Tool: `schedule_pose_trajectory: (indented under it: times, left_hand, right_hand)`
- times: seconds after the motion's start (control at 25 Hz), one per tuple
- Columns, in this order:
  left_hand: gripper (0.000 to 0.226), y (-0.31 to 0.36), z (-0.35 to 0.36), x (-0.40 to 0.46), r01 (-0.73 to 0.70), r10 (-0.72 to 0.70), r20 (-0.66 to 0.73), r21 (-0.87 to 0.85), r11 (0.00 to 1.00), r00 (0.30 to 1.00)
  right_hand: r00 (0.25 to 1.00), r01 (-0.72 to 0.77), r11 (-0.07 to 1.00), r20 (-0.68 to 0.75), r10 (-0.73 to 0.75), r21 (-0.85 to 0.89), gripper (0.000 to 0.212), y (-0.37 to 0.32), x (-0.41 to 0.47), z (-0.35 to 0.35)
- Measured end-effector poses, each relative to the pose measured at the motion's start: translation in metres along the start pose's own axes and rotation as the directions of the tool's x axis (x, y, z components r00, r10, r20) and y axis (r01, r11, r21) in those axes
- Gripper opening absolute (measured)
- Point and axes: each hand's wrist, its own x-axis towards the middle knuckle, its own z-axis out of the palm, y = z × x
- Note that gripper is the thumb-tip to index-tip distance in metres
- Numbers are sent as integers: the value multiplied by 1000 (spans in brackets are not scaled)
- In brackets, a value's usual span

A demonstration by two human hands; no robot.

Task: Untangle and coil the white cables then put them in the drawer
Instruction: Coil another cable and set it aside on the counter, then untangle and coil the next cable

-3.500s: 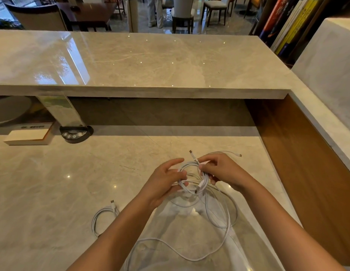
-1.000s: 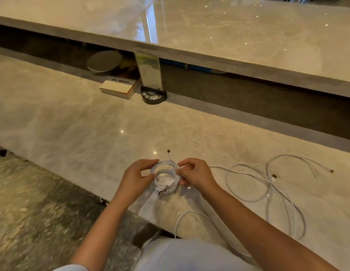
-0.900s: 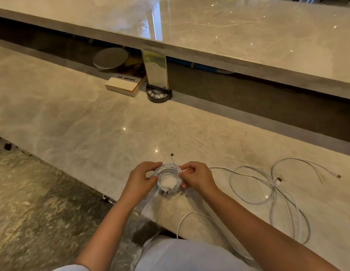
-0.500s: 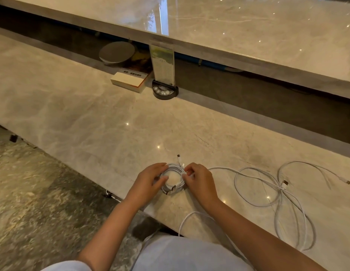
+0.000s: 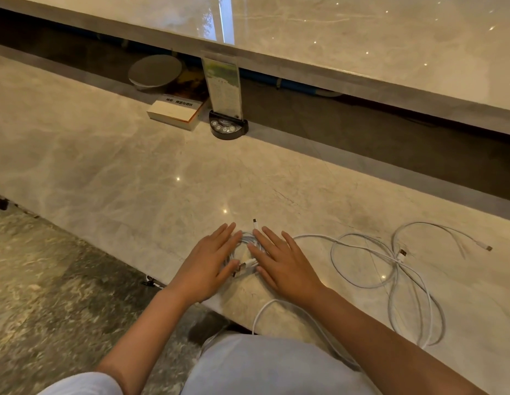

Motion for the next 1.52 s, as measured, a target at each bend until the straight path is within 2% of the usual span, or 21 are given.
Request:
schedule_pose_trajectory:
  times: [0.08, 0.16, 0.24, 0.32, 0.36, 0.44, 0.52, 0.56, 0.68, 0.76, 0.8, 0.84, 0.92, 0.96, 1.04, 1.16, 1.24, 1.36, 1.44, 1.52]
  left_hand:
    - [65, 6, -10, 5, -13, 13, -86, 6, 1000, 996]
    - [56, 20, -17, 16, -60, 71, -189, 64, 996, 979]
    - [47, 42, -18, 31, -135, 155, -248, 97, 986, 956]
    - [39, 69, -15, 42, -249, 267, -241, 104, 963, 933]
    - [35, 82, -8, 44, -325, 345, -199, 126, 937, 917]
    - [35, 103, 14, 42, -456, 457, 23, 145, 878, 889]
    - [35, 115, 35, 37, -517, 469, 275, 135, 845, 839]
    - [30, 120, 43, 36, -544, 476, 337, 144, 827, 812]
    - [10, 121, 53, 38, -591, 525, 378, 77, 803, 763]
    - [20, 119, 57, 42, -635, 573, 362, 69, 770, 735]
    - [28, 122, 58, 42, -630, 574, 345, 71, 773, 743]
    - [32, 125, 57, 42, -591, 546, 308, 69, 804, 779]
    - [28, 132, 51, 47, -431, 403, 269, 54, 901, 875]
    - [22, 138, 45, 50, -322, 318, 251, -25, 946, 914]
    - [10, 148, 32, 59, -191, 222, 119, -230, 954, 968]
    - [5, 162, 3, 84, -111, 77, -100, -396, 911, 992]
    - [9, 174, -23, 107, -106, 14, -206, -444, 890, 978]
    - [13, 195, -66, 145, -87, -49, -225, -557, 826, 973]
    - [13, 211, -90, 164, -110, -59, -225, -669, 735, 973]
    - [13, 225, -108, 178, -128, -75, -227, -756, 642, 971]
  right_hand:
    - [999, -18, 998, -33, 20, 56, 44, 2, -3, -11]
    - [977, -140, 984, -148, 156, 112, 39, 19, -18, -25]
    - [897, -322, 923, -245, 368, 209, 34, 48, -45, -40]
    - [844, -412, 884, -273, 461, 220, 30, 74, -85, -50]
    - [860, -406, 890, -245, 449, 207, 29, 80, -108, -53]
    - [938, -307, 929, -101, 333, 207, 26, 73, -148, -52]
    - [977, -210, 954, 12, 212, 216, 29, 57, -176, -44]
    - [981, -192, 957, 36, 189, 219, 31, 51, -185, -40]
    - [984, -177, 955, 21, 177, 236, 22, 44, -192, -31]
    - [988, -152, 964, -1, 156, 220, 10, 44, -190, -27]
    - [987, -156, 965, -3, 160, 211, 8, 45, -189, -26]
    - [984, -173, 962, 0, 177, 210, 9, 45, -190, -26]
    - [967, -251, 941, 15, 254, 229, 13, 48, -191, -30]
    - [953, -297, 922, 23, 301, 248, 16, 51, -192, -34]
    - [925, -366, 880, 14, 380, 304, 16, 59, -193, -46]
    - [853, -453, 808, -82, 516, 377, 12, 82, -191, -74]
    - [764, -503, 749, -184, 619, 432, 11, 101, -187, -98]
    - [670, -496, 728, -325, 668, 474, 11, 121, -178, -129]
    - [634, -495, 735, -387, 670, 463, 14, 132, -169, -143]
    - [551, -556, 699, -430, 715, 450, 23, 140, -159, -153]
